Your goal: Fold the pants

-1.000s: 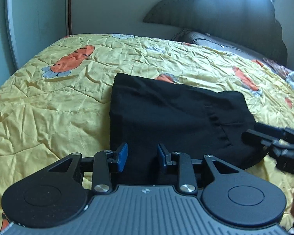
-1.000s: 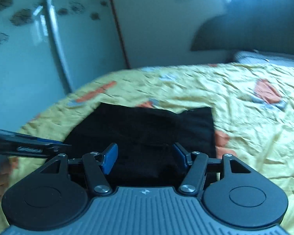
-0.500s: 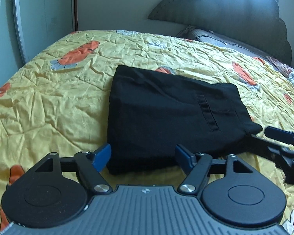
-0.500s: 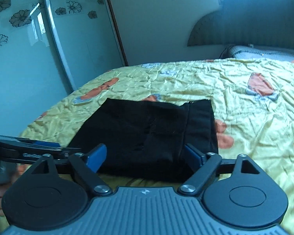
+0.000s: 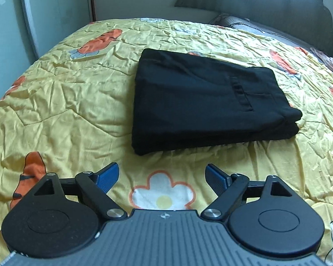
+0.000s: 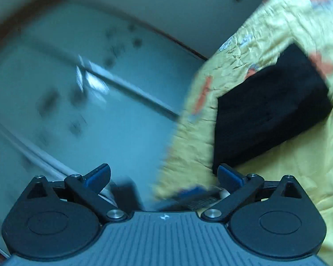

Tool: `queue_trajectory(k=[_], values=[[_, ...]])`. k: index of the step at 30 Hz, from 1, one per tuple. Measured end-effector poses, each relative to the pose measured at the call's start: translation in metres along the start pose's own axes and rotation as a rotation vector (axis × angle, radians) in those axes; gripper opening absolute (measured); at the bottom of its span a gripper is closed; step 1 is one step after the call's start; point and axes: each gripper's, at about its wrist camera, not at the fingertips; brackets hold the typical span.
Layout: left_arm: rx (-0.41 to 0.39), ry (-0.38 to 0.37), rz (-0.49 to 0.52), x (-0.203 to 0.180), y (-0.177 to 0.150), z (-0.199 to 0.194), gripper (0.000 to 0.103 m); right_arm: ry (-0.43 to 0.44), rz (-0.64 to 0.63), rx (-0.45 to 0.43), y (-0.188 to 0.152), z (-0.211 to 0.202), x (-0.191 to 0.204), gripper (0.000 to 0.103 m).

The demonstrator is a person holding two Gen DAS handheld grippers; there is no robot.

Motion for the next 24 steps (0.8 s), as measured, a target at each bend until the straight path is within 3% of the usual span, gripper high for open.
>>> queue_trajectory(k=[4, 6, 13, 24], values=[[-0.009, 0.007, 0.015, -0.003, -0.006, 0.000, 0.086, -0.461, -0.251, 0.022, -0.009, 0.016, -0.006, 0.103], [-0.012, 0.008, 0.017, -0.005, -0.008, -0.001, 0.086, -0.554, -0.335, 0.036, -0.018, 0.023, -0.013, 0.103], [-0.046, 0.004, 0.015, -0.012, -0.012, 0.003, 0.086, -0.752, -0.563, 0.099, -0.041, 0.042, -0.032, 0.103], [-0.066, -0.004, -0.008, -0.016, -0.020, 0.013, 0.089, -0.786, -0.617, 0.153, -0.054, 0.054, -0.041, 0.103]])
Point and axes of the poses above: each gripper's, at about its wrist camera, not at the fingertips, and z roughly the way its jaws point, x to its left, y to its top, and after that the axes turned 15 degrees about y, right-handed
